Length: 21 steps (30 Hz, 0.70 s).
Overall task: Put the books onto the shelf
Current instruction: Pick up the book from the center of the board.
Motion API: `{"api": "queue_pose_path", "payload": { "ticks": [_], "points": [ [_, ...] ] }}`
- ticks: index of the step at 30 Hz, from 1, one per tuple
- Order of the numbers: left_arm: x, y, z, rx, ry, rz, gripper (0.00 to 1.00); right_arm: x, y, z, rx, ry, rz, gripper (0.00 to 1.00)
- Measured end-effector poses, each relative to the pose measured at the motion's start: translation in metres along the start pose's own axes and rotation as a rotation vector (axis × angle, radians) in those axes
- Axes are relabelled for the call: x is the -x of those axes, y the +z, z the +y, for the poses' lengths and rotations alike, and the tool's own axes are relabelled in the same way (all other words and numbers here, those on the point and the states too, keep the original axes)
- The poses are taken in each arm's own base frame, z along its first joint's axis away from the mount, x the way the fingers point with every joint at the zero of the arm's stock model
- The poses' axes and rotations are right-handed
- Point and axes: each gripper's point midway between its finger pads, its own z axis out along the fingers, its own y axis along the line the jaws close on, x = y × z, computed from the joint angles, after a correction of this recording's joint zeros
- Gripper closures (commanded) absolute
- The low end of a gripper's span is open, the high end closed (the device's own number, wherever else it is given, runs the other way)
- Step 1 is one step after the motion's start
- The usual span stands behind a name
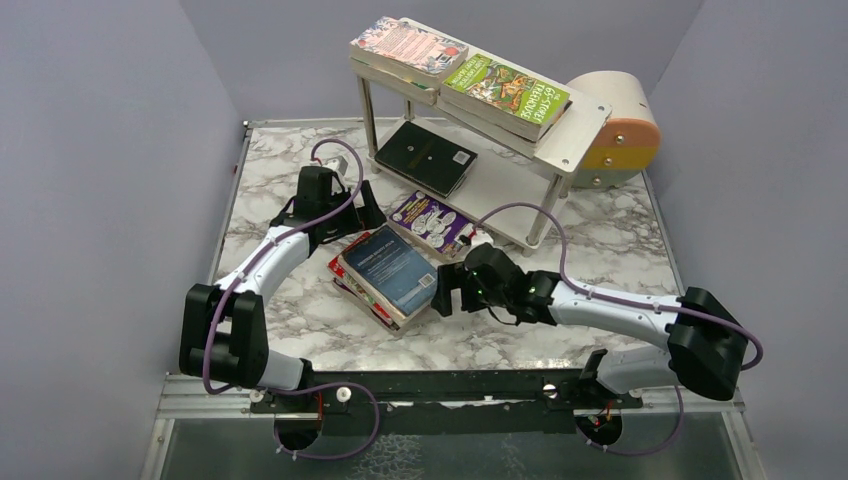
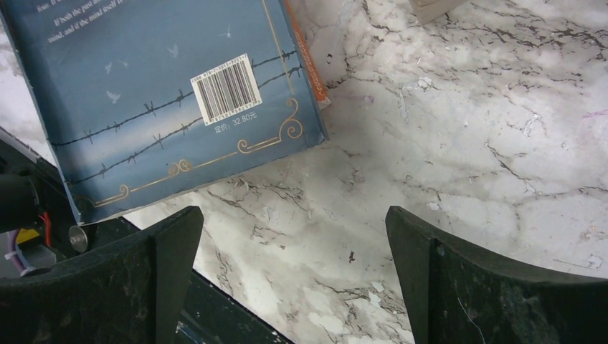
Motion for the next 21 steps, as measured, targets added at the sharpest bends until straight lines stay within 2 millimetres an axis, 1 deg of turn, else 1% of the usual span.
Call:
{"api": "queue_pose_path", "payload": {
  "ticks": [6,10,12,16,21],
  "points": [
    [-0.002,0.001,-0.003,-0.015,-0.008,0.011,0.01,-0.012,0.010,-0.005,-0.023,-0.015,0.040,0.03],
    [-0.008,0.002,-0.004,-0.027,-0.019,0.032,0.02,-0.017,0.017,-0.008,-0.040,-0.028,0.063,0.03],
    [-0.012,0.004,-0.003,-0.031,-0.025,0.050,0.02,-0.015,0.018,-0.006,-0.040,-0.033,0.063,0.03],
    [-0.020,0.008,-0.001,-0.028,-0.037,0.080,0.02,-0.004,0.020,0.002,-0.025,-0.046,0.044,0.03],
    [-0.028,0.013,0.004,-0.018,-0.049,0.114,0.02,0.007,0.029,0.010,-0.020,-0.072,0.035,0.03]
  ]
}}
